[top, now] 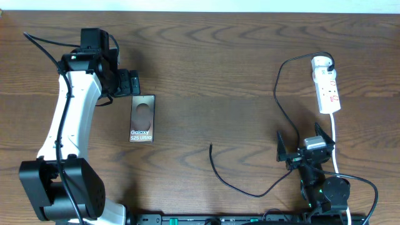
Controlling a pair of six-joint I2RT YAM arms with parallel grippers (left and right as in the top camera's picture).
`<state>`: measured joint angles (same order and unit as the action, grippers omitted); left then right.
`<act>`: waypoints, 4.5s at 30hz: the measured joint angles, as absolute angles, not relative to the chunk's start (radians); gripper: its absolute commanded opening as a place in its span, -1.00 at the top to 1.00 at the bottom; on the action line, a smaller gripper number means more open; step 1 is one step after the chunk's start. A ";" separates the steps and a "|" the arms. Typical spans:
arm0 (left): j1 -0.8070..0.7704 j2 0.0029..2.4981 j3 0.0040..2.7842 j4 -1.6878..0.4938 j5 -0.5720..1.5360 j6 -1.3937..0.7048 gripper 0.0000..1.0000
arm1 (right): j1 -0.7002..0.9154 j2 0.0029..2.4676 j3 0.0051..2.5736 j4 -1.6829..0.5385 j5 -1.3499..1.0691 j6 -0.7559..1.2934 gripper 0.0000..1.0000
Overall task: Plug charger to phone and switch on socket
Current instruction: 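Move the left gripper over the silver phone and lower it, then close the left gripper on the phone's top edge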
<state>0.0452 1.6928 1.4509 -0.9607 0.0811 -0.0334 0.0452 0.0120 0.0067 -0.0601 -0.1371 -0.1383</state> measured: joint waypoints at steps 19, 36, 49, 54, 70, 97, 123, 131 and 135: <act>0.007 1.868 1.413 -0.963 0.126 0.025 -0.96 | 0.045 0.012 0.007 -0.060 -0.137 -0.138 -0.99; -0.022 1.924 1.375 -0.951 0.129 0.027 -0.96 | 0.045 0.012 0.007 -0.060 -0.137 -0.138 -0.98; -0.022 1.924 1.315 -0.892 0.129 0.027 -0.96 | 0.045 0.012 0.007 -0.060 -0.137 -0.138 -0.98; -0.022 1.924 1.315 -0.892 0.129 0.031 -0.96 | 0.045 0.012 0.007 -0.060 -0.137 -0.138 -0.99; -0.079 1.924 1.268 -0.828 0.128 0.035 -0.96 | 0.045 0.012 0.007 -0.060 -0.137 -0.138 -0.99; -0.079 1.924 1.232 -0.773 0.079 0.035 -0.96 | 0.045 0.012 0.007 -0.060 -0.137 -0.138 -0.98; -0.079 1.924 1.195 -0.746 0.075 0.035 -0.96 | 0.045 0.012 0.007 -0.060 -0.137 -0.138 -0.99; -0.079 1.922 1.190 -0.743 0.071 0.042 -0.96 | 0.045 0.012 0.007 -0.060 -0.137 -0.138 -0.99; -0.079 1.922 1.190 -0.743 0.071 0.043 -0.96 | 0.045 0.012 0.007 -0.060 -0.137 -0.138 -0.98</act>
